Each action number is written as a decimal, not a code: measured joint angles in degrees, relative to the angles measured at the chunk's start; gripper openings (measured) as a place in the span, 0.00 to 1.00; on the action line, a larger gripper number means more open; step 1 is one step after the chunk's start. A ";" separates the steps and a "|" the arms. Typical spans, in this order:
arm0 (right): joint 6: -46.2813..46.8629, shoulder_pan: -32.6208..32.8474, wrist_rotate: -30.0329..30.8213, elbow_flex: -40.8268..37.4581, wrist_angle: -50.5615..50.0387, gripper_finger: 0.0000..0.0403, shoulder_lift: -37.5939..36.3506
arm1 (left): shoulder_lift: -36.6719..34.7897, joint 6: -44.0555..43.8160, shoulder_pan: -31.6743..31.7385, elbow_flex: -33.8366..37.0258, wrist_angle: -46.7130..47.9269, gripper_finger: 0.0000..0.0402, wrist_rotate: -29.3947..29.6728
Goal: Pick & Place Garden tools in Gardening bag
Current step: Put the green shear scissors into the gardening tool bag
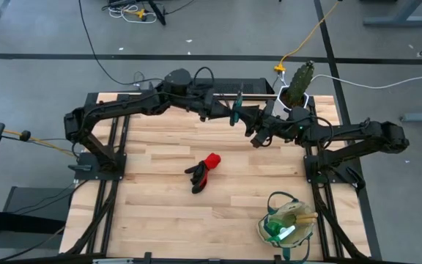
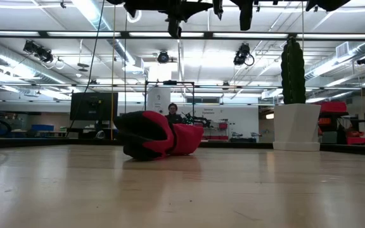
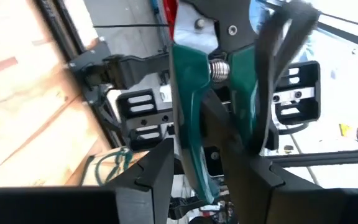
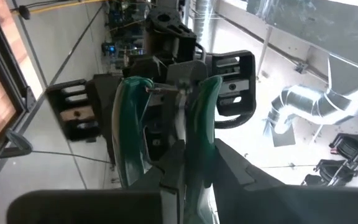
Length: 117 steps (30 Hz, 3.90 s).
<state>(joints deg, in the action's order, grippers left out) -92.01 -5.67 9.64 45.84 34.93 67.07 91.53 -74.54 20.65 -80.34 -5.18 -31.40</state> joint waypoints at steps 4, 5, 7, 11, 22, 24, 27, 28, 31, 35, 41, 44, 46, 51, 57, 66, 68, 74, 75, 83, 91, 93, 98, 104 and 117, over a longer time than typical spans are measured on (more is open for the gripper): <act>0.00 -0.04 0.30 -0.04 0.08 0.13 0.04 | -1.70 2.67 0.60 -0.02 5.13 0.35 0.99; 0.00 -0.04 0.38 -0.04 0.14 0.13 0.04 | -1.99 3.04 0.81 -0.02 5.88 0.35 1.14; 0.01 -0.04 0.46 -0.04 0.14 0.13 0.04 | -2.17 3.25 1.07 -0.02 6.15 0.35 1.10; 1.06 -0.04 0.63 -0.04 0.26 0.13 0.04 | -2.51 3.81 1.82 -0.02 6.61 0.35 -0.44; 3.04 -0.04 4.94 -0.04 1.30 0.13 0.04 | -8.73 12.89 7.63 0.00 19.33 0.33 2.12; 3.51 -0.04 4.91 -0.04 1.40 0.13 0.04 | -10.40 14.13 8.15 0.00 20.48 0.32 3.52; 5.39 -0.04 4.82 -0.04 1.37 0.13 0.04 | -12.31 15.52 8.21 0.00 21.93 0.32 6.32; 5.91 -0.04 4.71 -0.04 1.39 0.13 0.03 | -12.76 15.89 8.19 0.00 21.83 0.32 7.15; 6.04 -0.02 4.46 -0.04 1.27 0.13 0.04 | -13.95 16.75 8.03 -0.01 21.67 0.32 7.62; 9.39 -0.02 3.84 -0.04 0.24 0.13 0.04 | -14.25 16.72 7.47 -0.02 21.64 0.32 7.44; 21.80 0.00 -0.85 -0.04 -4.81 0.13 0.04 | -14.29 16.79 5.73 -0.02 21.33 0.32 7.61; 27.79 0.00 -1.85 -0.04 -7.99 0.13 0.02 | -14.29 16.85 4.99 -0.02 21.23 0.32 7.60; 30.89 -0.01 -2.70 -0.02 -9.81 0.13 0.02 | -14.29 16.87 4.49 -0.02 20.58 0.32 7.62; 37.98 0.00 -6.24 0.00 -12.95 0.13 0.04 | -14.29 16.87 3.61 -0.02 17.50 0.32 7.61; 47.09 0.09 -8.57 0.00 -13.65 0.13 0.04 | -14.29 18.28 3.47 -0.02 16.36 0.32 6.88; 53.65 3.31 -9.11 0.00 -13.60 0.13 -1.55 | -14.29 21.69 2.89 0.00 15.60 0.32 7.06; 57.73 3.90 -9.17 0.02 -13.65 0.13 -2.47 | -14.29 21.89 2.82 0.00 15.61 0.32 7.04; 64.82 6.27 -9.08 0.02 -14.80 0.13 -6.09 | -14.29 24.25 2.49 0.00 15.65 0.32 6.99; 65.94 6.68 -9.10 0.02 -15.39 0.13 -6.80 | -14.29 24.27 2.33 0.00 15.65 0.32 6.99; 75.12 8.51 -9.08 0.02 -22.66 0.13 -14.15 | -14.32 30.42 0.19 0.00 15.57 0.32 9.37; 78.96 9.49 -12.12 0.02 -27.48 0.14 -21.22 | -14.34 41.92 -4.60 0.00 15.50 0.32 15.99; 79.83 9.55 -13.95 0.02 -28.14 0.14 -22.56 | -14.34 44.32 -6.10 0.00 15.32 0.32 17.52; 82.76 9.55 -18.36 0.02 -28.67 0.14 -25.05 | -14.34 49.78 -10.26 0.00 14.13 0.32 21.27; 86.98 9.55 -22.41 0.02 -28.74 0.13 -26.32 | -14.36 54.31 -15.02 0.02 9.21 0.32 21.54; 94.00 9.55 -28.80 0.02 -29.85 0.13 -26.37 | -14.40 57.88 -19.93 0.02 8.82 0.32 27.30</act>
<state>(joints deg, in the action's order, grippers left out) 2.00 3.88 -19.16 45.87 5.08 40.70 77.12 -16.67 0.72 -80.31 3.64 -4.10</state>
